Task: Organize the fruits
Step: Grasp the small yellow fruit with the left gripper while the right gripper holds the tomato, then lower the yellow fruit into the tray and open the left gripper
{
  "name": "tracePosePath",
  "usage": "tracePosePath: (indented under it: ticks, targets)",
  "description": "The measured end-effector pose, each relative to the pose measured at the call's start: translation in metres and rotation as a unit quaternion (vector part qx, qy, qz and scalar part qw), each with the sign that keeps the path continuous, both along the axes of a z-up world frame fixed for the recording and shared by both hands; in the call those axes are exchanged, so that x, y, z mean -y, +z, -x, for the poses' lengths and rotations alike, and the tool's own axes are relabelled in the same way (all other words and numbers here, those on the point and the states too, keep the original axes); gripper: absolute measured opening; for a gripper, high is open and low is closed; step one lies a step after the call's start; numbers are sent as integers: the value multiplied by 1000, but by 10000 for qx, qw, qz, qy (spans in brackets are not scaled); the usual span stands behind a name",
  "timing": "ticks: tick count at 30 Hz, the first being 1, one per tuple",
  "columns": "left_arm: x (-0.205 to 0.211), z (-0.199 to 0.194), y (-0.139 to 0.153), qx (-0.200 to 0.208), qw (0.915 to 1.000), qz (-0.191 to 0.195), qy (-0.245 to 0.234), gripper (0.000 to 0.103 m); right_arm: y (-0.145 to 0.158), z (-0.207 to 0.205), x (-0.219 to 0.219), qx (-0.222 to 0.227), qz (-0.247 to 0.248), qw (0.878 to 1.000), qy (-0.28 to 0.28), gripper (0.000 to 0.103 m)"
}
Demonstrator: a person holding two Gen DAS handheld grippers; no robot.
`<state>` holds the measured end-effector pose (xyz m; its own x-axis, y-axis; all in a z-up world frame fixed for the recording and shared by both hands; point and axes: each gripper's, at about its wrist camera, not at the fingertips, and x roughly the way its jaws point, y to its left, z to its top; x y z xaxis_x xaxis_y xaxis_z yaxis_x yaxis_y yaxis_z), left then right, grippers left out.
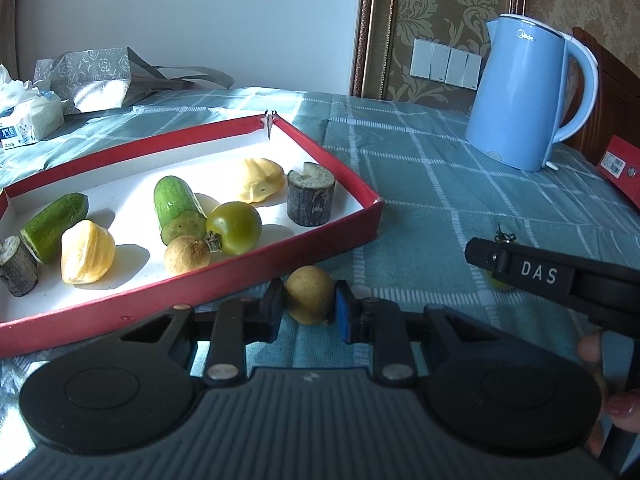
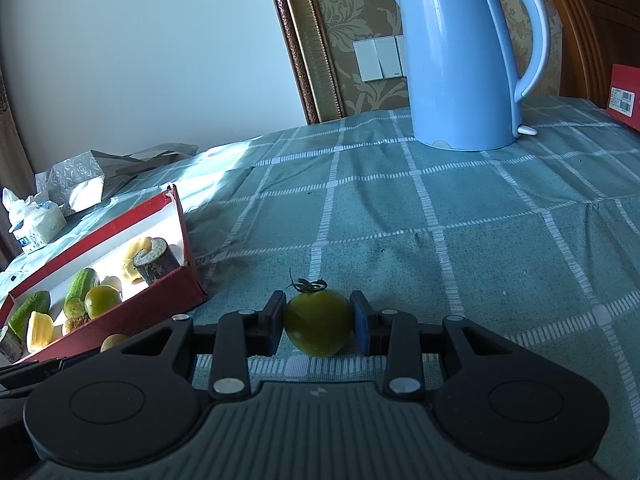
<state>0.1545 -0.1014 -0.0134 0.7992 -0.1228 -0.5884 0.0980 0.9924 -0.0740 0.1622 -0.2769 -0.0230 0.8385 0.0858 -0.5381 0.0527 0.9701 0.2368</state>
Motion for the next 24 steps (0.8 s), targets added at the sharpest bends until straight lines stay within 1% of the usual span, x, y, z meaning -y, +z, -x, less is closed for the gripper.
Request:
tracePosePath:
  ticks: [5,10,14,17,24]
  targets:
    - [-16,11,1,38,9997,243,-8,24,0,0,0,-1,7,10000,1,34]
    - [-30,25,4,143,9989,417,-152,24,0,0,0,-1,2,10000,14,34]
    - [-36,39,9,393,9983,359,-244,24,1,0,0,-5,1,10000,18,34]
    - [-41,42,13,445,9978,391,-298,24,0,0,0,-4,-3,10000,16,34]
    - [-64,30,26,653,9974,288,-88,24,0,0,0,-19,-8,10000,25,33]
